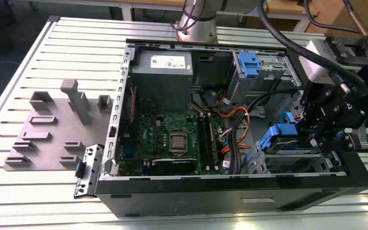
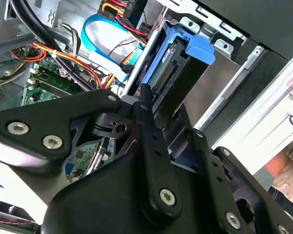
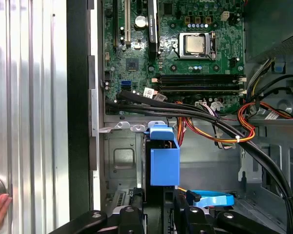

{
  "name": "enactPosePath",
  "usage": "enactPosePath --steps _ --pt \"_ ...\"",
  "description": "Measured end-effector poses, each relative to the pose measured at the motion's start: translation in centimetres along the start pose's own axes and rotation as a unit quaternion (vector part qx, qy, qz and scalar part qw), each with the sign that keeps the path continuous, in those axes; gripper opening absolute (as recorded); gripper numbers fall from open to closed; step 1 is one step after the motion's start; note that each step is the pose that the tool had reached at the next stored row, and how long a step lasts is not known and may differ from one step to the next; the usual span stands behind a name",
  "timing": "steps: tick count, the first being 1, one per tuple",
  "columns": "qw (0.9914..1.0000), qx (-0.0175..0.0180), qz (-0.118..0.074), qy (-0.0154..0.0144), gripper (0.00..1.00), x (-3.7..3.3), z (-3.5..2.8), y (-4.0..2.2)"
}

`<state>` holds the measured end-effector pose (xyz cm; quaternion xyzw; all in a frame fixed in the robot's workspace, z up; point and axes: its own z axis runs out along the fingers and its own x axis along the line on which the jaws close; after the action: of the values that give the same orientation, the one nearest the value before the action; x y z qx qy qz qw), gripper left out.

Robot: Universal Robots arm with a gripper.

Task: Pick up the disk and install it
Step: 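Insert the disk into the insertion slot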

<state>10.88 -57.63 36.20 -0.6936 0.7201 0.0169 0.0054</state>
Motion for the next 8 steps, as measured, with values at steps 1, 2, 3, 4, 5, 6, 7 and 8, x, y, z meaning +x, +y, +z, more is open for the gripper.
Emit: enactPosePath --steps 1,2,3,4,5,6,7,8 --pt "1.00000 0.0000 0.000 0.0000 0.35 0.00 0.00 0.00" --pt "1.00000 0.0000 0.000 0.0000 0.35 0.00 0.01 0.00" --pt "1.00000 0.0000 0.000 0.0000 0.35 0.00 0.01 0.00" --pt "1.00000 0.0000 0.000 0.0000 0.35 0.00 0.01 0.00" --pt "1.00000 0.0000 0.000 0.0000 0.36 0.00 0.02 0.00" --pt "1.00000 0.0000 0.000 -0.0001 0.36 0.00 0.02 0.00" --pt "1.00000 0.0000 0.000 0.0000 0.42 0.00 0.01 0.00" --pt "1.00000 0.0000 0.000 0.0000 0.42 0.00 0.02 0.00"
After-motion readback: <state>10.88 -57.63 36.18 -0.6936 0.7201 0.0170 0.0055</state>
